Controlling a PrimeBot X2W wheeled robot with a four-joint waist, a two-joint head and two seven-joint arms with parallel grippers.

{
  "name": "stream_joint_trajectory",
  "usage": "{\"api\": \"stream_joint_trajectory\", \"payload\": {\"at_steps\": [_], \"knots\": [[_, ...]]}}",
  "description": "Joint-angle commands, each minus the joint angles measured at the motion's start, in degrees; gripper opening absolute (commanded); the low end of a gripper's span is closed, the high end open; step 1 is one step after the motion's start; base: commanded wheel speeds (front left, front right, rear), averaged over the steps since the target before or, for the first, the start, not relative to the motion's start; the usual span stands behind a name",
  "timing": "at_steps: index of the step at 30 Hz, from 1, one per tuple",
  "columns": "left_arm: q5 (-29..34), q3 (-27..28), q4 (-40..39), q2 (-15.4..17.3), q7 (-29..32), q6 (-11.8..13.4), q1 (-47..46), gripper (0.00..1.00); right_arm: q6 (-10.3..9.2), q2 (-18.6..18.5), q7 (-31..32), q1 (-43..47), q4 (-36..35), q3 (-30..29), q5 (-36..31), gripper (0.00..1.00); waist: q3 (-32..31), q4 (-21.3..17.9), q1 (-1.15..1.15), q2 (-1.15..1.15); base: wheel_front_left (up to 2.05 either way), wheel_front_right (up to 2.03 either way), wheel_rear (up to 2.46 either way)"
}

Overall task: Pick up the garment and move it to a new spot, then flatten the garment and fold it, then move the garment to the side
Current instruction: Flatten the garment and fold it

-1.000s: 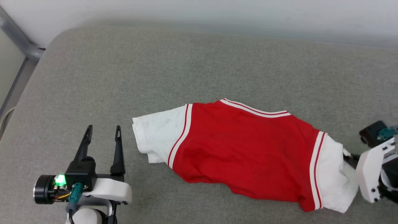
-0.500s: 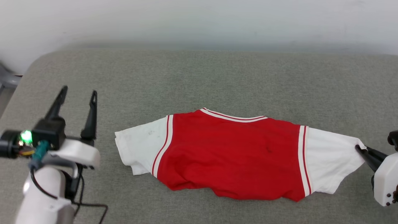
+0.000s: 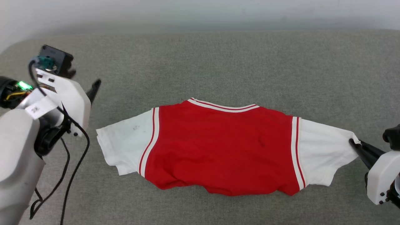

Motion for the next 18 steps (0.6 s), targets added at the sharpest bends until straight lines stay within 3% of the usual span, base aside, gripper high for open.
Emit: {"api": "stream_joint_trajectory", "payload": {"at_steps": [1,5,10,18], "knots": [[-4.6,-3.6,-0.1,1.9,5.8,0.0,-1.3,1.0,-0.09,0.6,0.5,0.2,-0.7,-0.6,-0.7,0.0,1.3,-0.5,-0.01,0.0,0.0,0.0,0.0],[-12.2,-10.5,-1.0,6.8,16.3,0.0,-4.6,1.0,-0.08,1.1,1.1,-0.1,-1.9,-1.4,-1.2,0.0,2.7,-0.9,-0.01,0.0,0.0,0.0,0.0],[-19.0,-17.1,-0.4,9.7,24.2,0.0,-6.8,1.0,-0.08,1.5,1.7,-0.9,-3.0,-2.0,-1.5,0.0,4.5,-1.2,-0.01,0.0,0.0,0.0,0.0],[-22.9,-23.6,4.5,10.1,25.9,0.0,-8.5,1.0,-0.08,1.6,2.2,-3.2,-3.9,-1.1,-1.5,0.0,7.5,-2.3,-0.01,0.0,0.0,0.0,0.0]]}}
